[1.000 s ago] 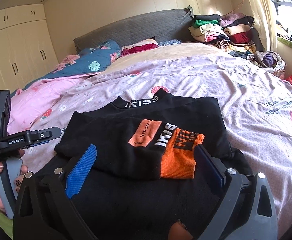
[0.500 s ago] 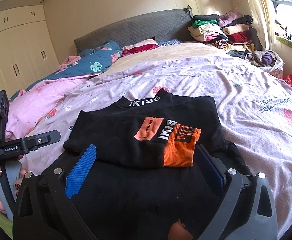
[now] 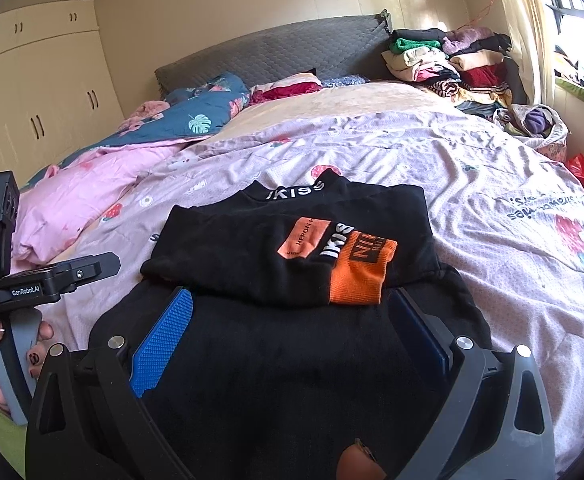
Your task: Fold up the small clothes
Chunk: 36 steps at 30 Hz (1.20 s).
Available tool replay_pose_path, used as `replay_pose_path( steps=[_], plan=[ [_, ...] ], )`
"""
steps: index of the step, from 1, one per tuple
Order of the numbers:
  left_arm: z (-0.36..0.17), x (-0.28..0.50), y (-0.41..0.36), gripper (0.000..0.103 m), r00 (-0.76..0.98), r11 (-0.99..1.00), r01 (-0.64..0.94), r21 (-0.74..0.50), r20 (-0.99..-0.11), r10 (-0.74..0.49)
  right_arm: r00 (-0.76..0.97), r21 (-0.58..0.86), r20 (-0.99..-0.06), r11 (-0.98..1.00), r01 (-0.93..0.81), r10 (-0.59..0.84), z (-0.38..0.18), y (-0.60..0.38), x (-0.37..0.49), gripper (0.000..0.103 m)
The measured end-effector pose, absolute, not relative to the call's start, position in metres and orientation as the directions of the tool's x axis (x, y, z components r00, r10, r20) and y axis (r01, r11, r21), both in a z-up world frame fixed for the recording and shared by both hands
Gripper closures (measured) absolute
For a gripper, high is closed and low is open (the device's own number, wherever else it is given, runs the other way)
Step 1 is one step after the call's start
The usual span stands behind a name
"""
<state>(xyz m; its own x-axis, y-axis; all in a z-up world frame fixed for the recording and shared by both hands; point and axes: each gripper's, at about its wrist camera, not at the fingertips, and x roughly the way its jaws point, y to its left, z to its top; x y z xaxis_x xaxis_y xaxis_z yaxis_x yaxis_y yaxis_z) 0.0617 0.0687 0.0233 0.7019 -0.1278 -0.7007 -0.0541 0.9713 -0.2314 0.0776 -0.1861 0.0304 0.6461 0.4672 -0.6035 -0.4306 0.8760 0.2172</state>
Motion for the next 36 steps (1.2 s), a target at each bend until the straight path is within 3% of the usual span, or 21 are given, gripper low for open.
replay_pose_path(
  steps=[15,36],
  plan=[
    [0.012,0.036,0.067,0.010,0.664,0.979,-0.036,-0.200,-0.737,-0.126,0.610,0.217,-0.645,0.876,-0.430,0.460,0.025,-0.206,0.054,0.005],
    [-0.017,-0.003,0.090,0.010,0.581,0.975,-0.074,-0.208,-0.804,-0.128,0.586,0.219,-0.725,0.928,-0.302,0.362,0.001,-0.274,0.029,0.005]
  ],
)
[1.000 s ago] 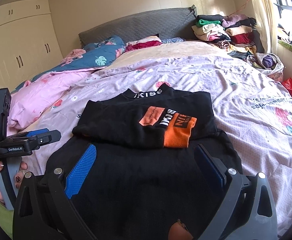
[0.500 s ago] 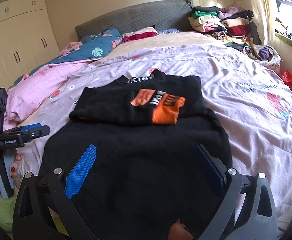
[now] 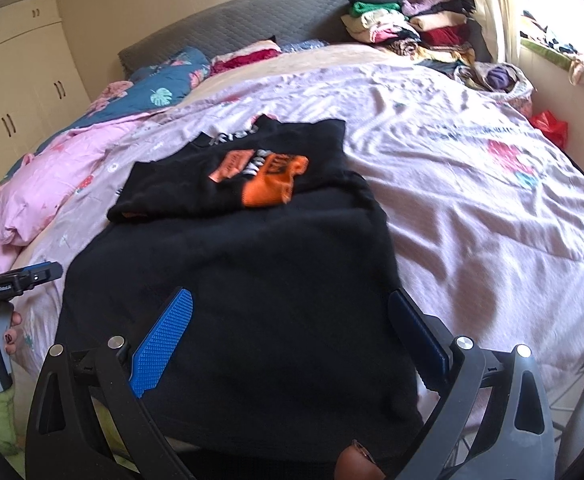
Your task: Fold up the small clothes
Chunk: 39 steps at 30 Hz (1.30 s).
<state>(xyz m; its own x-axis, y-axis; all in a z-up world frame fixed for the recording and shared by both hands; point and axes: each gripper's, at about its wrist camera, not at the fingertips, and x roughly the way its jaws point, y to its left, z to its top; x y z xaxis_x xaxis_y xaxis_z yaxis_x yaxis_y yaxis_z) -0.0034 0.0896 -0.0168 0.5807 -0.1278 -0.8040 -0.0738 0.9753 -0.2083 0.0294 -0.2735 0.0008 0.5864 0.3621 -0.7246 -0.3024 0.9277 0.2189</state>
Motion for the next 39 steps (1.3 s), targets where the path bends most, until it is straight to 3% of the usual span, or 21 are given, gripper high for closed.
replay_pose_path(
  steps=[12,13,15,18,20,34,36,37,39],
  plan=[
    [-0.046,-0.040,0.105,0.010,0.497,0.967,-0.084,-0.239,-0.852,-0.167,0.573,0.220,-0.756,0.947,-0.234,0.317,-0.009,-0.299,0.022,0.005],
    [-0.049,-0.044,0.106,0.012,0.487,0.965,-0.079,-0.249,-0.855,-0.181,0.573,0.220,-0.757,0.948,-0.229,0.315,-0.010,-0.301,0.021,0.005],
    [-0.053,-0.051,0.107,0.029,0.474,0.962,-0.075,-0.261,-0.858,-0.196,0.572,0.221,-0.759,0.949,-0.225,0.312,-0.010,-0.303,0.021,0.005],
    [-0.061,-0.061,0.105,0.047,0.442,0.957,-0.061,-0.282,-0.867,-0.228,0.566,0.218,-0.764,0.949,-0.227,0.310,-0.011,-0.304,0.020,0.005],
    [-0.063,-0.066,0.102,0.053,0.431,0.959,-0.044,-0.278,-0.872,-0.233,0.560,0.217,-0.768,0.950,-0.226,0.309,-0.013,-0.305,0.020,0.005],
    [-0.073,-0.069,0.082,0.058,0.384,0.947,0.003,-0.321,-0.874,-0.298,0.424,0.184,-0.865,0.956,-0.230,0.268,-0.048,-0.315,0.016,0.006],
    [-0.075,-0.069,0.084,0.065,0.383,0.947,-0.004,-0.320,-0.876,-0.294,0.403,0.181,-0.875,0.953,-0.245,0.270,-0.053,-0.314,0.013,0.016],
    [-0.074,-0.068,0.086,0.067,0.385,0.948,-0.007,-0.319,-0.876,-0.292,0.388,0.188,-0.879,0.949,-0.254,0.278,-0.056,-0.312,0.012,0.027],
    [-0.074,-0.068,0.090,0.076,0.388,0.947,-0.014,-0.320,-0.875,-0.290,0.370,0.202,-0.881,0.942,-0.269,0.295,-0.060,-0.311,0.010,0.032]
  ],
)
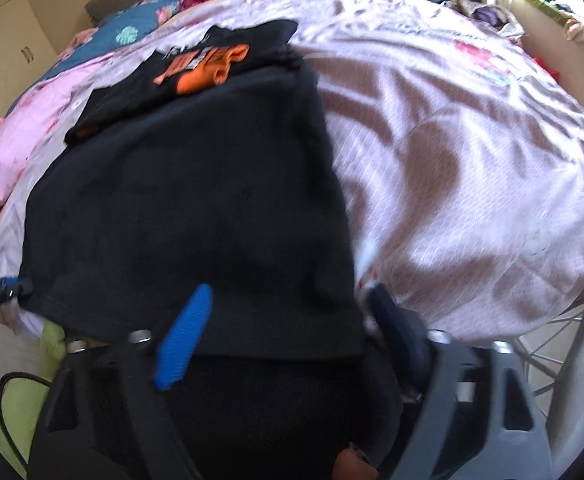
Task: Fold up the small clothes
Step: 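Grasp the shirt hem with the left tool while the right tool grasps it too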
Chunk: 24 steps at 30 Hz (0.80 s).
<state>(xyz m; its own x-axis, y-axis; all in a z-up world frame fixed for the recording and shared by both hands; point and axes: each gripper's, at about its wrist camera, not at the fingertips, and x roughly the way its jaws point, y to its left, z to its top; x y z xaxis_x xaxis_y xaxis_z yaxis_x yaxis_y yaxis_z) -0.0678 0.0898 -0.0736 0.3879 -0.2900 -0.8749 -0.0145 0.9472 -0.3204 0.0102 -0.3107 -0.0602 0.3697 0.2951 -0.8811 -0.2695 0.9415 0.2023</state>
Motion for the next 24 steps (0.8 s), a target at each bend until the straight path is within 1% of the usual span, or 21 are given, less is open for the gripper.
replay_pose_path(
  steps=[1,3,4,5,6,7,8,15,20,24],
  plan=[
    [-0.074,-0.068,0.092,0.079,0.389,0.947,-0.020,-0.319,-0.875,-0.287,0.372,0.206,-0.879,0.941,-0.270,0.299,-0.060,-0.311,0.009,0.034],
    [-0.073,-0.068,0.094,0.088,0.393,0.947,-0.022,-0.319,-0.874,-0.285,0.383,0.215,-0.871,0.939,-0.268,0.309,-0.057,-0.314,0.008,0.045],
    [-0.072,-0.068,0.094,0.090,0.397,0.947,-0.020,-0.320,-0.872,-0.286,0.393,0.224,-0.864,0.940,-0.258,0.314,-0.055,-0.317,0.009,0.064],
    [-0.069,-0.068,0.095,0.094,0.400,0.947,-0.017,-0.322,-0.870,-0.288,0.402,0.225,-0.861,0.942,-0.249,0.312,-0.053,-0.320,0.009,0.079],
    [-0.067,-0.069,0.096,0.098,0.406,0.947,-0.012,-0.322,-0.867,-0.289,0.410,0.228,-0.857,0.943,-0.244,0.313,-0.051,-0.321,0.010,0.084],
    [-0.062,-0.070,0.096,0.099,0.419,0.947,-0.003,-0.321,-0.860,-0.290,0.417,0.239,-0.850,0.940,-0.243,0.323,-0.049,-0.323,0.010,0.090],
    [-0.058,-0.070,0.095,0.099,0.433,0.947,0.007,-0.320,-0.853,-0.291,0.431,0.252,-0.835,0.934,-0.253,0.343,-0.045,-0.324,0.008,0.094],
    [-0.017,-0.068,0.104,0.100,0.522,0.938,0.049,-0.343,-0.792,-0.316,0.555,0.302,-0.714,0.902,-0.308,0.428,-0.003,-0.325,0.000,0.094],
    [0.008,-0.065,0.124,0.100,0.582,0.931,0.038,-0.363,-0.749,-0.316,0.649,0.334,-0.622,0.898,-0.286,0.438,0.028,-0.339,-0.002,0.094],
    [0.023,-0.055,0.126,0.100,0.623,0.926,0.033,-0.377,-0.717,-0.314,0.698,0.357,-0.561,0.891,-0.282,0.446,0.047,-0.342,-0.002,0.094]
  ],
)
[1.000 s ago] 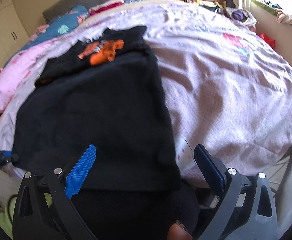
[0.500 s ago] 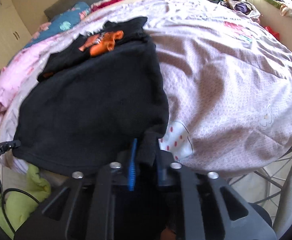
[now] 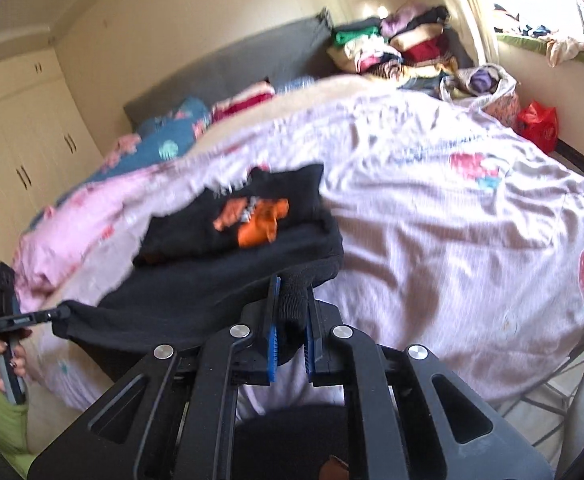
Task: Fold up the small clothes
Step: 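Grasp the shirt hem with the left tool while the right tool grasps it too, then lift the hem with both tools and fold it over toward the collar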
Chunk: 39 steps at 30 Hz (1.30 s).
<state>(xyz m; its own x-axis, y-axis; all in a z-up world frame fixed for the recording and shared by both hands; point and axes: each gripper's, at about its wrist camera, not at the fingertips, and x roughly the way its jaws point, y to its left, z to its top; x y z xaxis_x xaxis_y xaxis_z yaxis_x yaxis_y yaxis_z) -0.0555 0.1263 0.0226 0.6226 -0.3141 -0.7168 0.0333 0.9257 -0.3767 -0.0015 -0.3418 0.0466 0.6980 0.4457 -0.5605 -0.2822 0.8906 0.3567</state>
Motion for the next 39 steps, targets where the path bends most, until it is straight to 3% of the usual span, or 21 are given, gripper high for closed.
replay_pose_path(
  steps=[16,39],
  plan=[
    [0.056,-0.026,0.162,0.100,0.753,0.870,-0.002,-0.492,-0.573,-0.323,0.775,0.358,-0.476,0.896,-0.263,0.417,0.097,-0.317,0.046,0.094],
    [0.069,0.038,0.171,0.100,0.839,0.884,-0.069,-0.462,-0.506,-0.199,0.807,0.253,-0.467,0.929,-0.270,0.362,0.109,-0.287,0.129,0.094]
  ],
)
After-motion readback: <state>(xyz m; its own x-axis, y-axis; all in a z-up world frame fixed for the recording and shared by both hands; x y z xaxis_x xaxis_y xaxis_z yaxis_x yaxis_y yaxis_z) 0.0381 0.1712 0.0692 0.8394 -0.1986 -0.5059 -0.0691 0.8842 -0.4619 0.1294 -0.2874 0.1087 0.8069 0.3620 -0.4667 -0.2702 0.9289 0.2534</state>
